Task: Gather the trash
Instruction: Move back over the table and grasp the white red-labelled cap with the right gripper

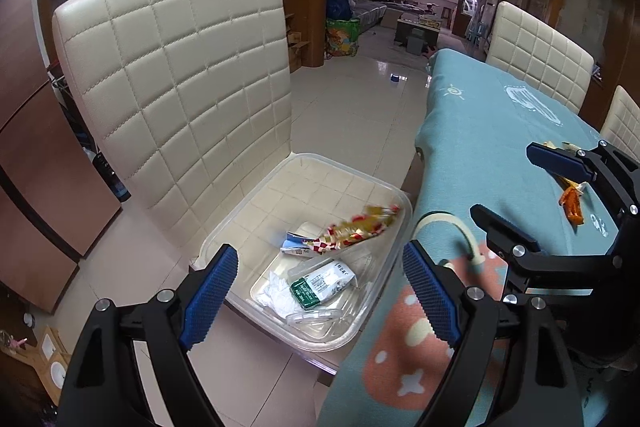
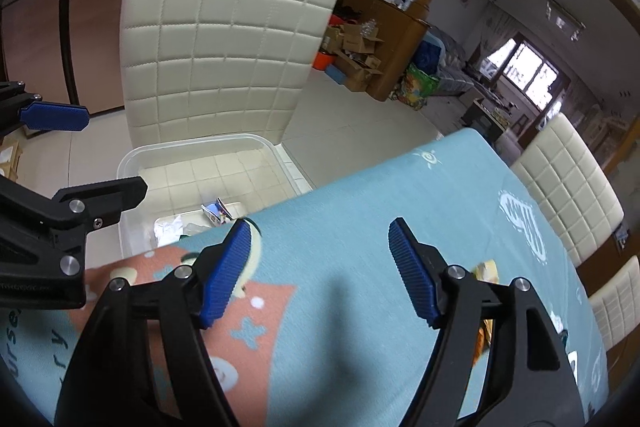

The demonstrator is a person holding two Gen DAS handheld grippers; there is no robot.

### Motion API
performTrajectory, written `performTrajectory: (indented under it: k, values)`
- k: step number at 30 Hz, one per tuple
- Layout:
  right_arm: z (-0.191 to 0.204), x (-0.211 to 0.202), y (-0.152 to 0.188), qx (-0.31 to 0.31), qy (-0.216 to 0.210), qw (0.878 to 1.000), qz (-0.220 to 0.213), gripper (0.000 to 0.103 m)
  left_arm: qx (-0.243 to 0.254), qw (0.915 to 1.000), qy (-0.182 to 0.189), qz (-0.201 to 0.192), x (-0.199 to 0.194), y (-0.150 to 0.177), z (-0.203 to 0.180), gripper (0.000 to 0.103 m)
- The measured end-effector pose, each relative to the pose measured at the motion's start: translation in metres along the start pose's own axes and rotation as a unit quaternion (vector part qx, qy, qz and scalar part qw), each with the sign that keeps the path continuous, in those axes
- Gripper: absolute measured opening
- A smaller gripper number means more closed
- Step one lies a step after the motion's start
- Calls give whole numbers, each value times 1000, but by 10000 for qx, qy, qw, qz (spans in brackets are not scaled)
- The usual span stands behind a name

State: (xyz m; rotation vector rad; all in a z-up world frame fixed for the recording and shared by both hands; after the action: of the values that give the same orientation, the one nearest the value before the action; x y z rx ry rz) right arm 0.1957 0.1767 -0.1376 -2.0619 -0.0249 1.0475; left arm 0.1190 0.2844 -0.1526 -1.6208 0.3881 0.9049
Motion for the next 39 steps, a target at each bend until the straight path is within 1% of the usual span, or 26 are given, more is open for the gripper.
performTrajectory:
  k: [4, 10, 15, 17, 19, 23, 25, 28, 30, 32, 34, 36, 39]
  values:
    - [-16, -14, 9, 306, 12, 9995, 55, 75, 108, 9999, 59, -56, -11, -3, -12, 82]
    - [-48, -38, 34, 852, 97, 9962, 122, 77, 407, 9988, 235, -157, -33, -5, -48, 82]
    - [-88, -67, 68, 1194, 413, 9919, 133, 80, 721, 9960, 446, -286, -54, -5, -89, 83]
    - [-105, -78, 83, 1360, 511, 9893, 151, 85, 816, 9949, 512, -312, -61, -3, -105, 82]
    - [-120, -87, 99, 1509, 583, 9867, 188, 85, 935, 9931, 643, -291, -65, 0, -125, 83]
    - [-155, -110, 141, 1806, 905, 9790, 268, 85, 1158, 9896, 842, -174, -67, 6, -162, 83]
    - [-168, -117, 158, 1938, 1004, 9753, 325, 85, 1253, 9870, 1001, -75, -66, 10, -183, 83]
    - [-193, -126, 191, 2244, 1152, 9665, 469, 85, 1400, 9838, 1116, 25, -63, 14, -208, 83]
    - [-206, -129, 207, 2445, 1226, 9603, 550, 85, 1494, 9819, 1156, 117, -58, 16, -223, 83]
    - [-216, -130, 226, 2737, 1200, 9519, 683, 85, 1513, 9807, 1209, 249, -51, 19, -235, 83]
    - [-221, -132, 243, 3032, 1043, 9442, 754, 85, 1488, 9799, 1266, 392, -45, 22, -243, 83]
    - [-219, -129, 252, 3192, 922, 9397, 807, 85, 1499, 9788, 1302, 498, -40, 26, -250, 83]
    - [-219, -124, 267, 3357, 757, 9345, 908, 83, 1570, 9779, 1264, 548, -34, 29, -257, 83]
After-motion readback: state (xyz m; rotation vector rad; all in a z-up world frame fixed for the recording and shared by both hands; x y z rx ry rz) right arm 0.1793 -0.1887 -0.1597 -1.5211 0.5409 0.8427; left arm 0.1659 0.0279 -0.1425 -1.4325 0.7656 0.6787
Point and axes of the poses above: each gripper's, at about its wrist camera, not at the fingertips, and x roughly the way its jaws point, z to its left, y to its underside, the point moved 8 cm from there along x, roughly the way its jaws point, and after that the axes turned 1 degree about -y, right-handed, at the moved point
